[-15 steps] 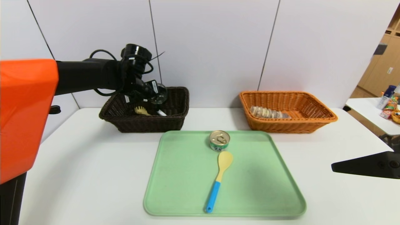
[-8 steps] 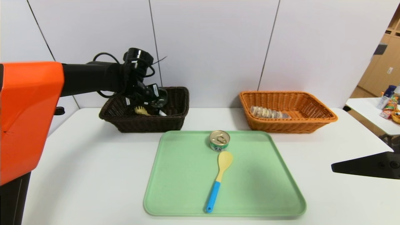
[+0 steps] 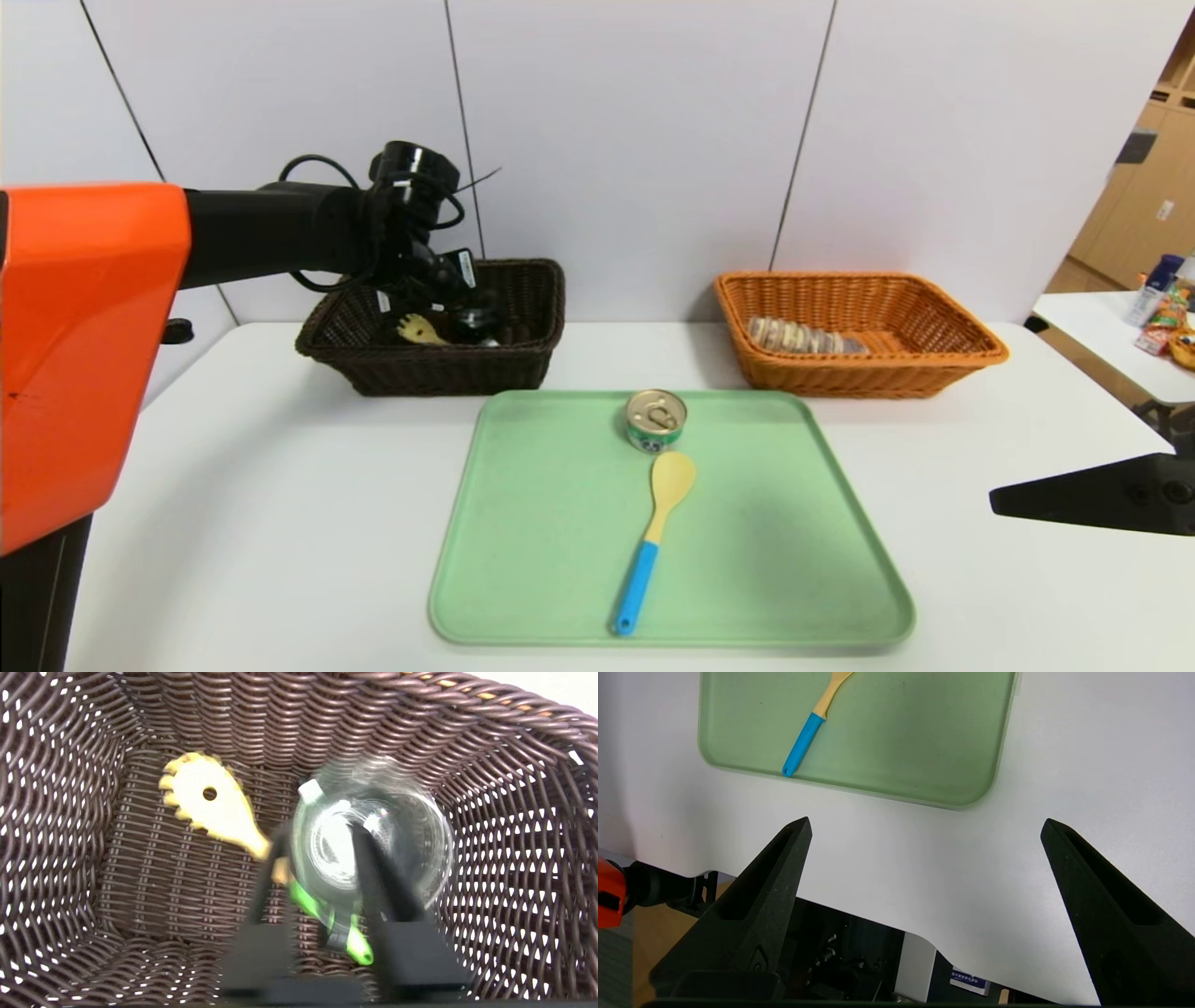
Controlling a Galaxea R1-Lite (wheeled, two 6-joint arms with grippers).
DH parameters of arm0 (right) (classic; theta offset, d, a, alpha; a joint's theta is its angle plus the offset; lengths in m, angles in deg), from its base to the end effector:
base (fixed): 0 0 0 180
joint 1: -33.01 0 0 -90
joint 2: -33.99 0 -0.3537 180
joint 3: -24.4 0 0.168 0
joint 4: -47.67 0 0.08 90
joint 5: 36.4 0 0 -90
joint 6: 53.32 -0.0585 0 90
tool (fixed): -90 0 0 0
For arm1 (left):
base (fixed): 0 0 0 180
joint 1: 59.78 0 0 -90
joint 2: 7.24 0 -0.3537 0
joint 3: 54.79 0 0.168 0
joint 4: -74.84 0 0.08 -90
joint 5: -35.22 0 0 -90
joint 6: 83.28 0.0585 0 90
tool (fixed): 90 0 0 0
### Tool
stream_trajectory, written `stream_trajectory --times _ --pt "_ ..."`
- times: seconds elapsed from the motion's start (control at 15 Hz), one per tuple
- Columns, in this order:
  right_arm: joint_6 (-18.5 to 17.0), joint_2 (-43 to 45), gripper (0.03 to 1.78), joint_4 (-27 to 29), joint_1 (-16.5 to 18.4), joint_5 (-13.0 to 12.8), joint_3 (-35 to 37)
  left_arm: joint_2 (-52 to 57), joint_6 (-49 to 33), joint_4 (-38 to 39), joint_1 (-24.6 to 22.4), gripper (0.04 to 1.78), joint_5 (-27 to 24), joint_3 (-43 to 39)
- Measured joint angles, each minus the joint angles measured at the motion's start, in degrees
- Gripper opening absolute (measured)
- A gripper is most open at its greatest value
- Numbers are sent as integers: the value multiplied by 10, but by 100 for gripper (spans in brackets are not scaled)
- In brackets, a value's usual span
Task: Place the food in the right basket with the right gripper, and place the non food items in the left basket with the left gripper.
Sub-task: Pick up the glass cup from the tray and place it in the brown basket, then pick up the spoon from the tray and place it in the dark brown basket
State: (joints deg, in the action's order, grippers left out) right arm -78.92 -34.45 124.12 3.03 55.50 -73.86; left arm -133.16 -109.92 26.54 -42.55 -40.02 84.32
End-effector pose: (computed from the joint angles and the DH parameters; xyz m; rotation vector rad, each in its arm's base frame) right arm 0.0951 0.0571 0.3118 0.2124 0.8960 0.3350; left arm 0.4655 -0.1288 0.2462 -0.2825 0.5842 0.0953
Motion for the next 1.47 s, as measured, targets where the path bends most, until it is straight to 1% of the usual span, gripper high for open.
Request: stream_trajectory --times 0.13,0.2,0.4,0.53,0.67,0.8,0.93,1.0,1.13,1.33,1.47 --pt "1 0 170 0 0 0 0 0 -1 0 0 86 0 0" --pt "0 1 170 0 0 0 1 0 -2 0 0 96 0 0" --pt "0 1 170 0 0 0 1 17 -2 13 0 120 0 0" --pt "1 1 170 0 2 -4 1 57 0 11 1 132 -1 0" --pt "2 2 170 0 4 -6 1 114 10 -22 7 140 -17 -3" --pt "2 3 170 0 5 -6 1 181 26 -112 25 147 -68 -4" --pt "3 3 170 0 5 -7 2 232 34 -237 71 152 -145 -6" --pt "3 3 170 0 5 -7 4 248 38 -290 97 154 -172 -8" --pt "2 4 170 0 5 -8 12 267 48 -361 151 158 -189 -14" --pt "3 6 170 1 6 -10 22 262 52 -376 228 162 -184 -17" --pt "3 8 170 1 6 -10 26 245 58 -391 267 164 -182 -17"
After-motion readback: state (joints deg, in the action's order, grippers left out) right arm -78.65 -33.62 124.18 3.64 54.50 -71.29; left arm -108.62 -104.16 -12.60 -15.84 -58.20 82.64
